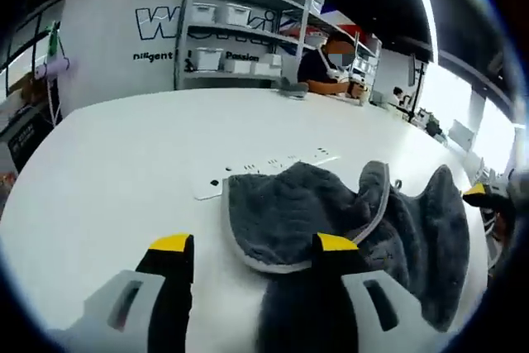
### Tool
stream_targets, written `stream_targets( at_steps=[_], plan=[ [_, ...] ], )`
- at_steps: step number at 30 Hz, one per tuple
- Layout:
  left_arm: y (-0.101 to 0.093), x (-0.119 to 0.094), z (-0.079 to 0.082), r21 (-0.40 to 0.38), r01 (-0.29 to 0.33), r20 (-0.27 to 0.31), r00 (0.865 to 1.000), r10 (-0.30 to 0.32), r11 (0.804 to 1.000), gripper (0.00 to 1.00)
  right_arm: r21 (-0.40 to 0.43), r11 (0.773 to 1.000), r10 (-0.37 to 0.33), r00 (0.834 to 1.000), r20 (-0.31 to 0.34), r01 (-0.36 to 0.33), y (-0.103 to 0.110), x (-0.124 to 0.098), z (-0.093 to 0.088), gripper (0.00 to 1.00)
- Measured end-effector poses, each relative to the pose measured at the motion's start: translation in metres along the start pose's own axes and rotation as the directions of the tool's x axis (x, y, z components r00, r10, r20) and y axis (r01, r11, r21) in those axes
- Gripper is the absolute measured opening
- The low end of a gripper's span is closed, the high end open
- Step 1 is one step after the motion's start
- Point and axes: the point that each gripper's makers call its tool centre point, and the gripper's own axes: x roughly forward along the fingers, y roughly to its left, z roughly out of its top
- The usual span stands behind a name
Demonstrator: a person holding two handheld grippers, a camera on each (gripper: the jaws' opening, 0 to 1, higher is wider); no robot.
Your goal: Fold the towel on the table until its edges align and the towel forms a compact rectangular stack.
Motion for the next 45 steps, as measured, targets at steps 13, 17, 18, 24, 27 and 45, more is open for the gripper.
stream_targets(
  at_steps=[13,17,18,24,27,45],
  plan=[
    [-0.016,-0.001,0.001,0.035,0.037,0.028,0.999,-0.038,0.999,0.09,-0.012,1.000,-0.018,1.000,-0.017,0.018,-0.004,0.000,-0.002,0.97],
    [-0.021,-0.013,0.008,0.018,0.036,0.086,0.996,-0.038,0.999,0.06,-0.008,1.000,-0.024,1.000,-0.012,0.023,-0.006,-0.001,-0.001,0.97],
    [-0.022,-0.015,0.009,0.018,0.032,0.097,0.995,-0.033,0.999,0.06,-0.007,1.000,-0.024,1.000,-0.013,0.024,-0.006,-0.001,-0.001,0.96],
    [-0.019,-0.036,0.038,-0.043,0.029,0.207,0.978,-0.020,0.999,0.06,-0.002,1.000,-0.025,0.999,-0.021,0.025,-0.008,0.000,-0.005,0.96],
    [-0.017,-0.054,0.056,-0.067,0.017,0.283,0.959,0.003,0.998,0.06,0.007,1.000,-0.021,1.000,-0.020,0.021,-0.009,0.000,-0.006,0.96],
    [0.066,-0.187,0.108,-0.129,-0.368,0.491,0.783,0.382,0.921,0.07,0.021,1.000,-0.003,0.999,-0.035,0.004,-0.007,0.005,-0.011,0.96]
  ],
)
